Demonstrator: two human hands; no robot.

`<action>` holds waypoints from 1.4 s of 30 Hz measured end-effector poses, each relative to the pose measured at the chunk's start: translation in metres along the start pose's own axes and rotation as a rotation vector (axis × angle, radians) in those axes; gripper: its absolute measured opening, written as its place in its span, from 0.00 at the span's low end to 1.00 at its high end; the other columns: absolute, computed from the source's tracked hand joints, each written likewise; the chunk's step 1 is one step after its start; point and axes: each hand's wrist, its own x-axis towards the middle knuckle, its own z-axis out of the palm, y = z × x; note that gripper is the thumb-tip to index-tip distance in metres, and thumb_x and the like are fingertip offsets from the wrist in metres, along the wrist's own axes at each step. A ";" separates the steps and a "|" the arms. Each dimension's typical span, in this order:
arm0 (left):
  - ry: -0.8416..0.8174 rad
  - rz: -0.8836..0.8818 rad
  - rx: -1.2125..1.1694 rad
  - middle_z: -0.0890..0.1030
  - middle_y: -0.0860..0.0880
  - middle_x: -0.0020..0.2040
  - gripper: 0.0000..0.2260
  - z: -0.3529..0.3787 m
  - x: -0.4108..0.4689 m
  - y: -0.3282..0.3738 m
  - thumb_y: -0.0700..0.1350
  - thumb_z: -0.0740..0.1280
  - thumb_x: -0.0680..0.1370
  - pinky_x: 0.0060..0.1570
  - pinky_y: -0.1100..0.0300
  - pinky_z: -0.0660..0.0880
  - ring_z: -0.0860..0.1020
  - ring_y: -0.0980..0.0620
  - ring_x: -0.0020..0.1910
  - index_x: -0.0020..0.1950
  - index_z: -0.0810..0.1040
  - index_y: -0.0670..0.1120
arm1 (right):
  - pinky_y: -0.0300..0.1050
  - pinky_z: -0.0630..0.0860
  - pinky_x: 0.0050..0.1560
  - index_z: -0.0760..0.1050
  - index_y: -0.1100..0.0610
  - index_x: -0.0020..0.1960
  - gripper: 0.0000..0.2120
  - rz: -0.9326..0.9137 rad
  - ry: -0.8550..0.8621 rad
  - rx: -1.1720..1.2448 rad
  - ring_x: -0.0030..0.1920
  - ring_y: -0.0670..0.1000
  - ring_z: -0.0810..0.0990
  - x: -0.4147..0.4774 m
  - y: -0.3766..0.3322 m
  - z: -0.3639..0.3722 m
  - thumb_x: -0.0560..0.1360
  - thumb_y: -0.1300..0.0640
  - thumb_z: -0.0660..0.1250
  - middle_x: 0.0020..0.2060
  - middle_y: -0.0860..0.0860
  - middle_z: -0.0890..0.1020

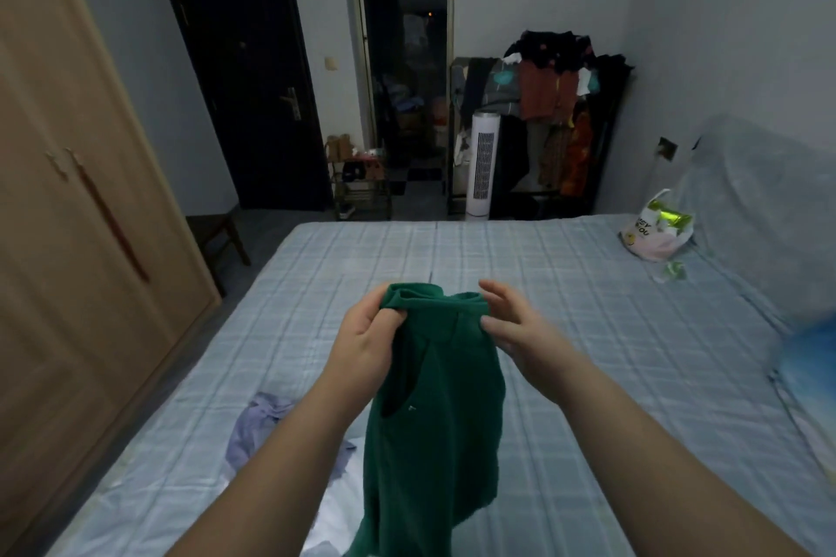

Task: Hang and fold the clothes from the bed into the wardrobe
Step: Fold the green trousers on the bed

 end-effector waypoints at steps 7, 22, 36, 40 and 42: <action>0.124 -0.072 -0.112 0.85 0.42 0.47 0.15 0.020 -0.035 0.016 0.39 0.59 0.73 0.49 0.52 0.77 0.81 0.45 0.48 0.47 0.85 0.47 | 0.61 0.65 0.63 0.70 0.55 0.73 0.34 0.169 -0.437 0.281 0.63 0.64 0.71 -0.029 0.014 -0.027 0.70 0.47 0.74 0.67 0.63 0.74; 0.052 0.052 0.173 0.82 0.52 0.44 0.11 0.004 -0.128 0.085 0.38 0.58 0.82 0.45 0.60 0.75 0.79 0.55 0.44 0.53 0.79 0.48 | 0.52 0.77 0.61 0.77 0.61 0.63 0.14 -0.087 -0.106 0.139 0.61 0.56 0.81 -0.144 -0.044 -0.015 0.78 0.64 0.63 0.58 0.56 0.84; -0.123 0.115 0.232 0.86 0.58 0.48 0.12 -0.036 -0.215 0.137 0.34 0.61 0.82 0.52 0.62 0.80 0.83 0.58 0.49 0.55 0.79 0.49 | 0.32 0.78 0.45 0.79 0.55 0.58 0.11 -0.303 0.205 -0.219 0.49 0.42 0.85 -0.296 -0.109 0.043 0.78 0.65 0.67 0.47 0.43 0.86; -0.093 0.059 0.125 0.86 0.50 0.51 0.09 -0.024 -0.207 0.122 0.35 0.63 0.81 0.55 0.58 0.80 0.84 0.53 0.50 0.58 0.80 0.42 | 0.32 0.79 0.45 0.77 0.57 0.60 0.11 -0.297 0.262 -0.230 0.50 0.43 0.84 -0.296 -0.101 0.031 0.79 0.65 0.66 0.50 0.46 0.86; -0.078 0.014 0.086 0.86 0.45 0.52 0.09 -0.016 -0.193 0.109 0.36 0.64 0.81 0.54 0.57 0.81 0.84 0.50 0.50 0.60 0.80 0.39 | 0.32 0.79 0.44 0.77 0.57 0.59 0.09 -0.273 0.294 -0.237 0.49 0.43 0.84 -0.284 -0.092 0.019 0.80 0.64 0.65 0.50 0.47 0.85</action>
